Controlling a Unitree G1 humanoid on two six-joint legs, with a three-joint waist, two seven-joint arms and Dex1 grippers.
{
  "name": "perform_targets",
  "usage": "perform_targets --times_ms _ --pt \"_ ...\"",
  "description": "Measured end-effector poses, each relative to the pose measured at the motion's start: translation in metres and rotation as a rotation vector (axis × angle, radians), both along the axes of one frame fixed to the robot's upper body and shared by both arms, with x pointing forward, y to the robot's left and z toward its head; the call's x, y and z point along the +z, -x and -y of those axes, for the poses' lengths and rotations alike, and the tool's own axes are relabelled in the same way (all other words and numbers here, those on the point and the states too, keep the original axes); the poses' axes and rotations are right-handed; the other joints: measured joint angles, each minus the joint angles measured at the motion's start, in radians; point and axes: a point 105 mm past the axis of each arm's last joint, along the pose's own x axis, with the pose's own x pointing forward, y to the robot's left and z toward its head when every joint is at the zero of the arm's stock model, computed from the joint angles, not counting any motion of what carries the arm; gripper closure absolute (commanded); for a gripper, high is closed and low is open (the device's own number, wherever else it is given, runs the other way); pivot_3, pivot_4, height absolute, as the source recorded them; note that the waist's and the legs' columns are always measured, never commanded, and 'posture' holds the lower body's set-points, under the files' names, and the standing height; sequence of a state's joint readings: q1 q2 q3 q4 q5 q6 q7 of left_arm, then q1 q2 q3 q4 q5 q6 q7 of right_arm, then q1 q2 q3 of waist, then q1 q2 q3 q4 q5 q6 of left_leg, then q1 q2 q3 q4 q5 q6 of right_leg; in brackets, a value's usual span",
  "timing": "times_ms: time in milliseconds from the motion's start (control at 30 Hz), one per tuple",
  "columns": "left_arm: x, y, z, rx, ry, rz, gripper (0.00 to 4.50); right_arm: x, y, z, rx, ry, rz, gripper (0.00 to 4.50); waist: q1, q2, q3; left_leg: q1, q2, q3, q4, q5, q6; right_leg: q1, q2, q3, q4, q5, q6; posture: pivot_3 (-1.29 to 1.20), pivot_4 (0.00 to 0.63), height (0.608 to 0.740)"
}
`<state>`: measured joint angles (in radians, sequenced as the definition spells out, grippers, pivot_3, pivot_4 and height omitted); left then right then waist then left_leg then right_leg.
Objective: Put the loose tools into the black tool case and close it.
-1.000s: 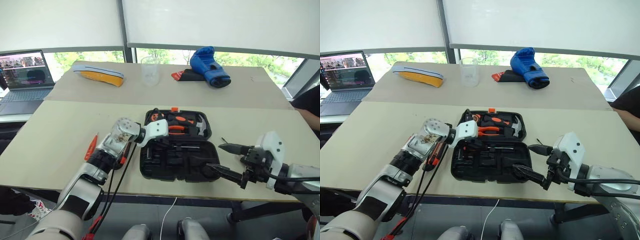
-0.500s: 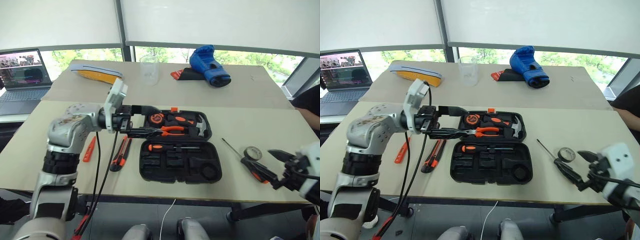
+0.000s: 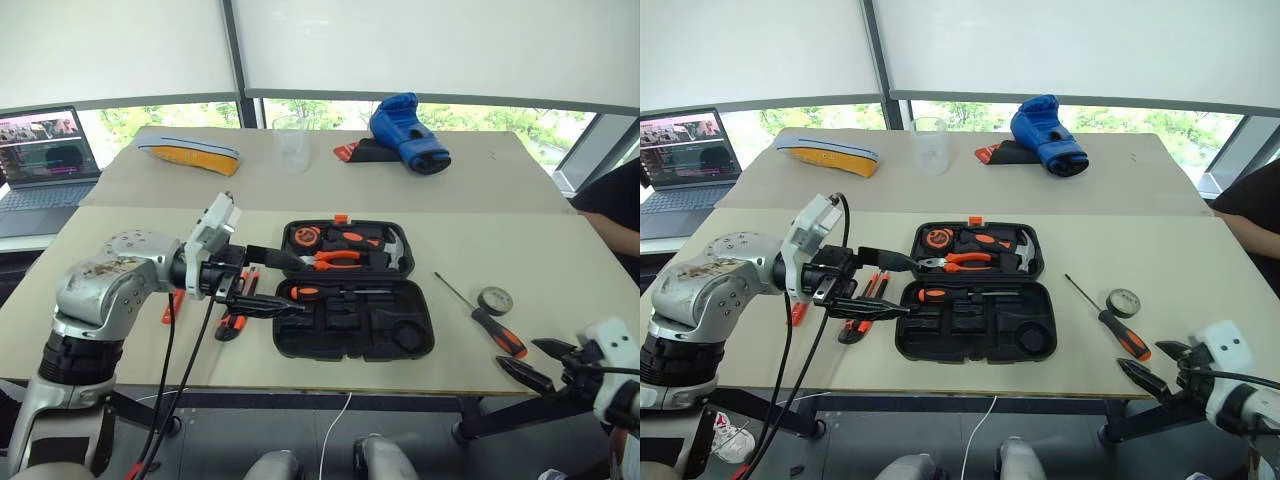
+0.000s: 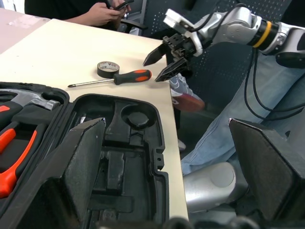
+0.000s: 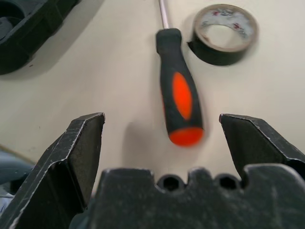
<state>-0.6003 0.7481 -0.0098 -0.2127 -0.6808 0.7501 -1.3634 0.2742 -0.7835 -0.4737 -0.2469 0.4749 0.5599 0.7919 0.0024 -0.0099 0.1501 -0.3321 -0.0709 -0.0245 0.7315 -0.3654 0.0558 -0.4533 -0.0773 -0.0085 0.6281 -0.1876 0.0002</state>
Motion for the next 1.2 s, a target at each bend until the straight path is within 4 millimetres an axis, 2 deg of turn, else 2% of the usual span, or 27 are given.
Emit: perform_targets --times_ms 100,367,467,533,600,633,733,767,833,933,1033,1200 --pt "-0.004 0.002 0.001 -0.003 -0.014 0.007 0.0 -0.008 -0.008 0.001 0.0 -0.001 -0.013 0.71 0.003 0.0 0.0 -0.001 0.0 0.0 0.0 0.0 0.0 -0.002 0.0 0.0 0.0 0.0 0.0 0.0 0.15 0.731" --pt "-0.01 0.001 -0.003 0.026 -0.028 0.002 0.0 -0.014 -0.011 0.007 -0.001 0.023 -0.001 3.44 0.009 0.0 0.0 -0.003 0.0 0.0 0.0 0.0 0.0 -0.003 0.0 -0.001 -0.002 0.0 0.0 0.0 0.15 0.731" --pt "-0.017 0.002 -0.009 0.043 -0.047 -0.02 0.0 -0.011 -0.008 0.008 0.017 0.019 0.015 3.48 0.008 0.001 0.0 -0.003 0.0 0.0 -0.001 0.0 0.0 -0.003 0.0 -0.001 -0.002 0.0 0.0 0.0 0.15 0.731" --pt "-0.025 0.003 -0.016 0.06 -0.073 -0.032 0.0 0.008 -0.005 0.001 0.073 -0.011 0.07 3.48 0.007 0.003 0.001 -0.003 0.0 0.0 -0.001 0.0 0.0 -0.003 0.0 0.0 -0.002 0.0 0.0 0.0 0.15 0.731" --pt "-0.026 0.004 -0.017 0.063 -0.08 -0.031 0.0 0.022 -0.005 -0.004 0.122 -0.016 0.097 3.48 0.006 0.003 0.001 -0.003 0.0 0.0 -0.001 0.0 0.0 -0.003 0.0 -0.001 -0.002 0.0 0.0 0.0 0.15 0.731" --pt "-0.026 0.004 -0.019 0.065 -0.086 -0.026 0.0 0.035 -0.007 -0.009 0.169 -0.01 0.119 3.48 0.004 0.003 0.001 -0.002 0.0 0.0 -0.001 0.0 0.0 -0.002 0.0 0.0 -0.002 0.0 0.0 0.0 0.15 0.731" --pt "-0.028 0.005 -0.023 0.068 -0.094 -0.03 0.0 0.077 -0.021 -0.032 0.308 0.023 0.211 3.48 -0.003 0.003 0.002 -0.002 0.001 0.0 -0.001 0.0 0.0 -0.002 0.0 -0.001 -0.001 0.0 0.0 0.0 0.15 0.731" --pt "-0.029 0.005 -0.023 0.069 -0.097 -0.032 0.0 0.083 -0.025 -0.041 0.359 0.037 0.222 3.48 -0.006 0.003 0.002 -0.002 0.001 0.0 -0.001 0.0 0.0 -0.002 0.0 -0.001 -0.001 0.001 -0.001 0.0 0.15 0.731" --pt "-0.029 0.006 -0.024 0.063 -0.1 -0.026 0.0 0.085 -0.03 -0.068 0.506 0.067 0.221 3.48 -0.009 0.002 0.002 -0.002 0.002 0.0 -0.001 0.0 0.0 -0.002 0.001 -0.002 -0.001 0.001 -0.001 0.0 0.15 0.731" --pt "-0.029 0.006 -0.024 0.058 -0.104 -0.02 0.0 0.074 -0.04 -0.114 0.729 0.132 0.205 3.48 -0.013 0.001 0.003 -0.003 0.001 0.0 -0.001 0.0 0.0 -0.004 0.0 -0.002 -0.002 0.001 -0.001 0.0 0.15 0.731" --pt "-0.028 0.006 -0.024 0.061 -0.106 -0.017 0.0 0.065 -0.051 -0.131 0.818 0.199 0.197 3.48 -0.003 0.001 0.004 -0.005 0.0 -0.001 -0.001 0.0 0.001 -0.005 0.0 -0.004 -0.002 0.001 -0.001 0.0 0.15 0.731" --pt "-0.027 0.004 -0.024 0.066 -0.111 -0.008 0.0 0.063 -0.073 -0.141 0.925 0.378 0.25 3.48 -0.001 0.001 0.004 -0.005 0.0 -0.001 -0.002 0.0 0.001 -0.006 0.0 -0.007 -0.005 0.001 -0.001 0.0 0.15 0.731"
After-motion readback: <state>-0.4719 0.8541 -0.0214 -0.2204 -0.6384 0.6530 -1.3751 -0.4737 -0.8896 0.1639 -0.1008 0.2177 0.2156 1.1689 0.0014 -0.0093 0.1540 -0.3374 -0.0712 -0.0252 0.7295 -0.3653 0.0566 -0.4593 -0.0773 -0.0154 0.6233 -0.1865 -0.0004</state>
